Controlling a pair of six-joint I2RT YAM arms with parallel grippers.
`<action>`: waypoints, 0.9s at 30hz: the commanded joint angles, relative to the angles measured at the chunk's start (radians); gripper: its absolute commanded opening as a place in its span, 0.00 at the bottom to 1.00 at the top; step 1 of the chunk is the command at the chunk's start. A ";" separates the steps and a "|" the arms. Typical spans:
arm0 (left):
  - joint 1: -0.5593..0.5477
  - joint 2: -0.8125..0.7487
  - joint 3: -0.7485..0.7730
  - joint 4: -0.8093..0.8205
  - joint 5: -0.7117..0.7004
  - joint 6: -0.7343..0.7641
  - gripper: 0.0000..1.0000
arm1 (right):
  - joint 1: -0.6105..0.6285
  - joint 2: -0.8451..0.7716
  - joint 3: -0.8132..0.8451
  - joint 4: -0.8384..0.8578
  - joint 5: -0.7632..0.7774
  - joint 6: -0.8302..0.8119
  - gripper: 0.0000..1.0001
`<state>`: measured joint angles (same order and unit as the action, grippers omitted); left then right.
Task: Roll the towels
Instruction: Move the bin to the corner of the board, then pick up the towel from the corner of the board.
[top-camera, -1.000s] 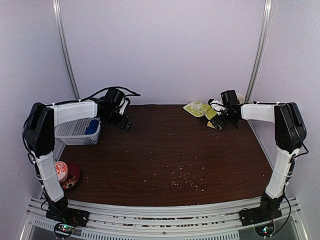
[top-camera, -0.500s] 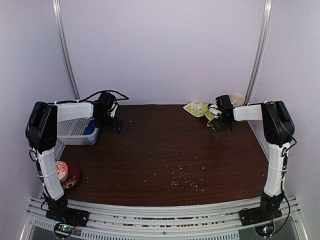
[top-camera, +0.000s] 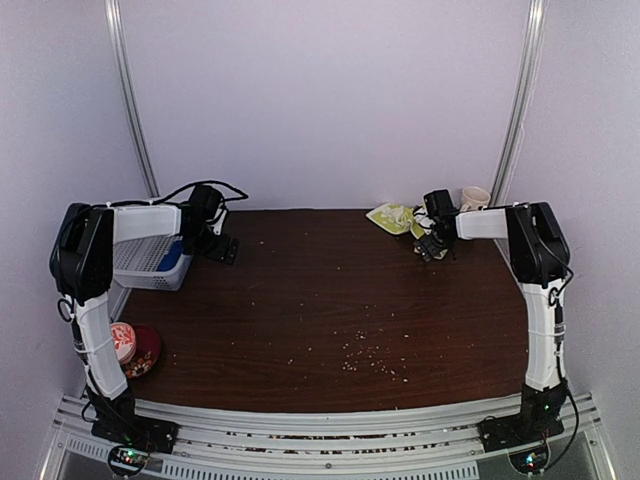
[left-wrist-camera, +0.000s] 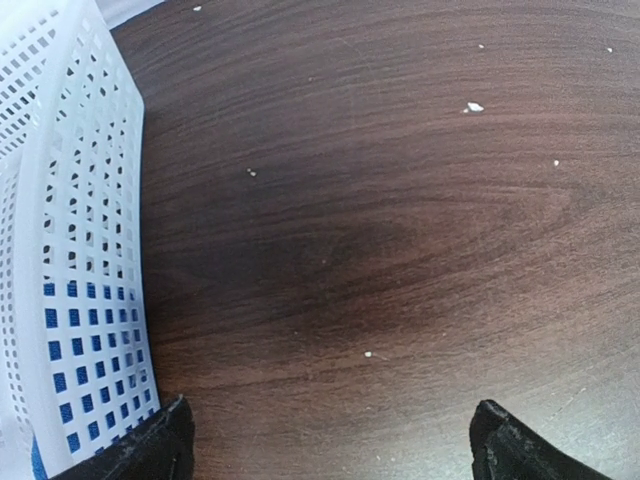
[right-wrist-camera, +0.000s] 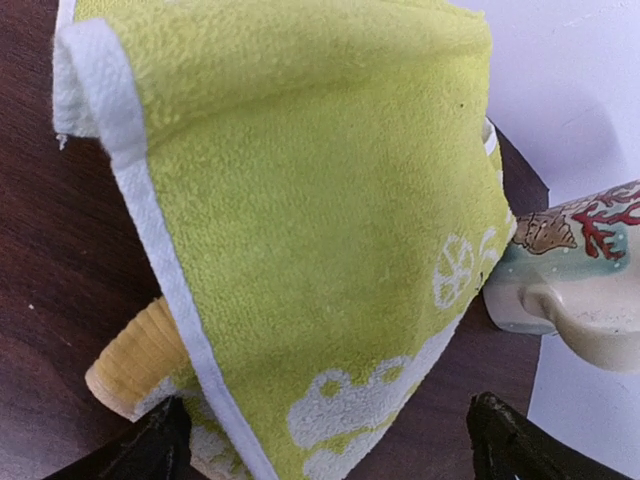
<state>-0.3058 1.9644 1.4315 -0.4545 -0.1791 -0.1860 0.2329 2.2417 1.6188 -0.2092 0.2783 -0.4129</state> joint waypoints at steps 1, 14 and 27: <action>0.006 -0.042 -0.015 0.042 0.045 -0.021 0.98 | -0.009 0.044 0.053 -0.035 0.076 0.003 0.93; -0.057 -0.146 -0.045 0.082 0.113 -0.033 0.98 | 0.000 -0.021 0.073 -0.119 -0.087 -0.087 0.00; -0.074 -0.207 -0.089 0.159 0.253 0.013 0.98 | 0.136 -0.475 0.006 -0.314 -0.499 -0.220 0.00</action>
<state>-0.3714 1.8015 1.3674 -0.3725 -0.0227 -0.2062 0.3141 1.8977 1.6604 -0.4423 -0.0715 -0.5728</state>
